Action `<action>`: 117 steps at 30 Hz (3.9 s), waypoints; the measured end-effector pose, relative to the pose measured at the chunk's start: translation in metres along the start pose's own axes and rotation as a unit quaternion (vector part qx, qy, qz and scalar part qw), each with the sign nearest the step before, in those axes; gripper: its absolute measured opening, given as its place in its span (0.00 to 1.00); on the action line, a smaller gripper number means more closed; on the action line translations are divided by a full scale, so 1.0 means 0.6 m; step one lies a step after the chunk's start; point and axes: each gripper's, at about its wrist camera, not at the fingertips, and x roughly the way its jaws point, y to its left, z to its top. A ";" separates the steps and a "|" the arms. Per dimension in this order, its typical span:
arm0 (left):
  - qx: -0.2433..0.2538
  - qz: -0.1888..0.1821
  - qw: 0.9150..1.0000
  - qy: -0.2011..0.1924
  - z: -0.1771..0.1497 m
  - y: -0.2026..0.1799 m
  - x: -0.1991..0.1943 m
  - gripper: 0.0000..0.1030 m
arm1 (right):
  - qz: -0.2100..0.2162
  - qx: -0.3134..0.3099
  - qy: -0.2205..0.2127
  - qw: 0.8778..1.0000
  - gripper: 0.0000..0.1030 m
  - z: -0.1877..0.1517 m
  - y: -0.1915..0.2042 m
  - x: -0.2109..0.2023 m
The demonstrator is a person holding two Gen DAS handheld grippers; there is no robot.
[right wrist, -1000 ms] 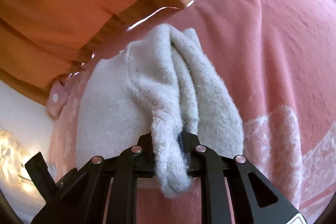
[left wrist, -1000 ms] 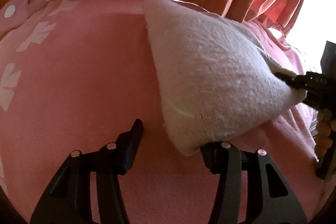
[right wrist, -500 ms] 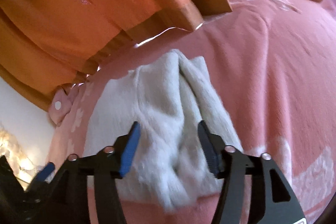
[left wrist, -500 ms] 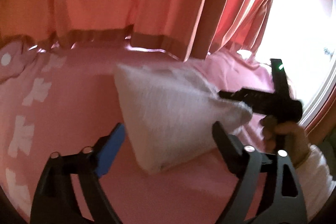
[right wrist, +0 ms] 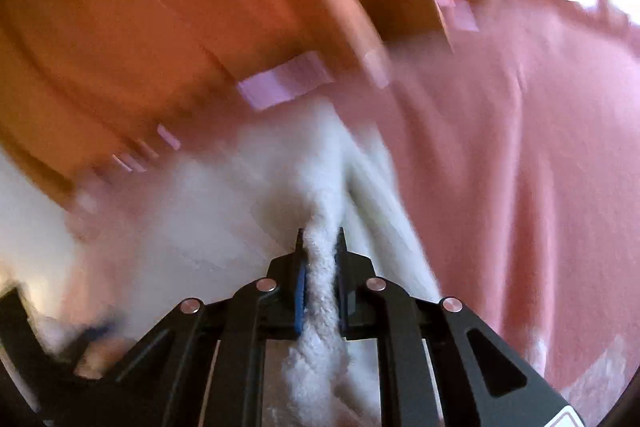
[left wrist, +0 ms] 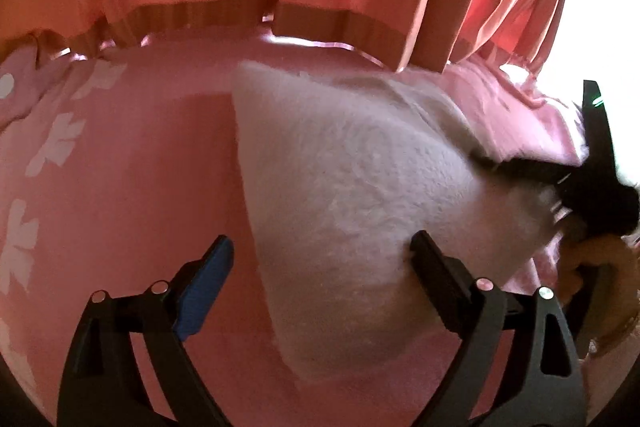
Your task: Fold small clothes
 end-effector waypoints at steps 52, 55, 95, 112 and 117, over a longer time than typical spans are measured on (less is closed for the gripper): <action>-0.117 -0.114 0.987 -0.012 0.006 0.058 -0.003 0.94 | -0.051 0.034 -0.002 0.998 0.61 -0.063 -0.006 -0.065; -0.144 -0.131 0.981 0.025 0.007 0.067 0.039 0.94 | -0.058 0.036 0.007 0.998 0.84 -0.060 -0.007 -0.035; -0.189 -0.021 0.977 -0.101 0.067 0.328 -0.052 0.95 | 0.124 -0.052 -0.037 0.990 0.66 0.033 0.247 0.098; -0.168 -0.062 0.976 -0.125 0.102 0.306 0.007 0.56 | 0.188 -0.128 -0.045 0.973 0.12 0.025 0.330 0.109; -0.102 -0.028 0.985 -0.133 0.114 0.270 0.010 0.58 | 0.133 -0.140 -0.040 0.980 0.12 0.026 0.317 0.115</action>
